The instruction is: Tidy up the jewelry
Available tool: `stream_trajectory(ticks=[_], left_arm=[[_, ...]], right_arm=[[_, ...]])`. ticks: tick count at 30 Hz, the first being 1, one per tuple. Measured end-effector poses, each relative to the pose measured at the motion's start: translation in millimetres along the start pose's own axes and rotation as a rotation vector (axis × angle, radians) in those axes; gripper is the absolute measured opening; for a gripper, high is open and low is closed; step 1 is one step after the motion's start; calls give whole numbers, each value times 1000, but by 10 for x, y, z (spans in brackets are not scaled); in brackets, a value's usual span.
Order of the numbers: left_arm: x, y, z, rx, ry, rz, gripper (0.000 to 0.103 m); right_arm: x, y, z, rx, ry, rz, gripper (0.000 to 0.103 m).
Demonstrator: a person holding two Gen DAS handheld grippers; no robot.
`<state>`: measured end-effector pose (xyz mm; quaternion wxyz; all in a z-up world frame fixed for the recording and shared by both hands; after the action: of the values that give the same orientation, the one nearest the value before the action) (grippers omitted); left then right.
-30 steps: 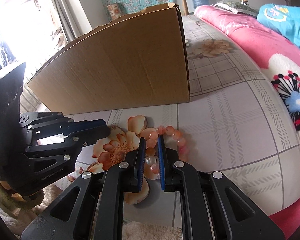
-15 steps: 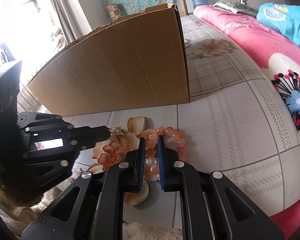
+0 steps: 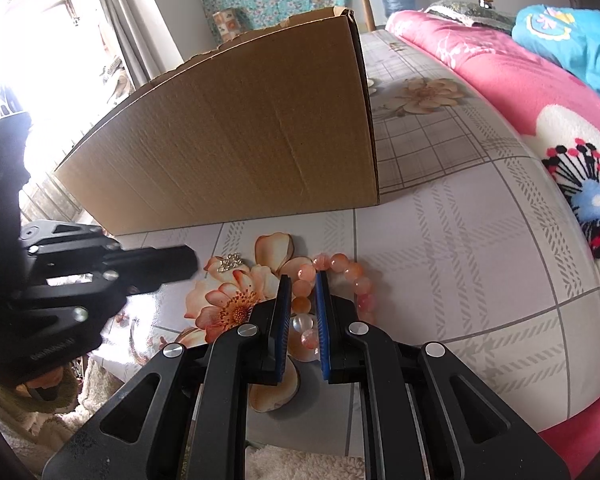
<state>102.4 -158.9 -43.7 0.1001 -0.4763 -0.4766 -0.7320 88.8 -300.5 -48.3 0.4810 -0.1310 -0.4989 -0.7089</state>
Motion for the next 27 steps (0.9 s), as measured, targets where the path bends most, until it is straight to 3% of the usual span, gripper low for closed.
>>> stream_trajectory(ticks=[18, 27], left_arm=[[-171, 20, -81, -67, -4, 34, 1], [-164, 18, -97, -79, -1, 32, 9]], right_arm=[[29, -5, -67, -11, 18, -8, 11], [29, -6, -68, -11, 17, -8, 11]])
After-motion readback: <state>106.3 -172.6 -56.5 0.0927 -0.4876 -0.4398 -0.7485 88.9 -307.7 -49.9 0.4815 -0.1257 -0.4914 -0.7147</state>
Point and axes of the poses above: each gripper's, at about its wrist camera, not at the fingertips, and x roughly against the way its jaws point, z to its left, y to its top, the point moved 6 cm from there along -x, roughly the way its jaws point, and after that the axes turned 14 degrees about y, right-handed, at the moved point
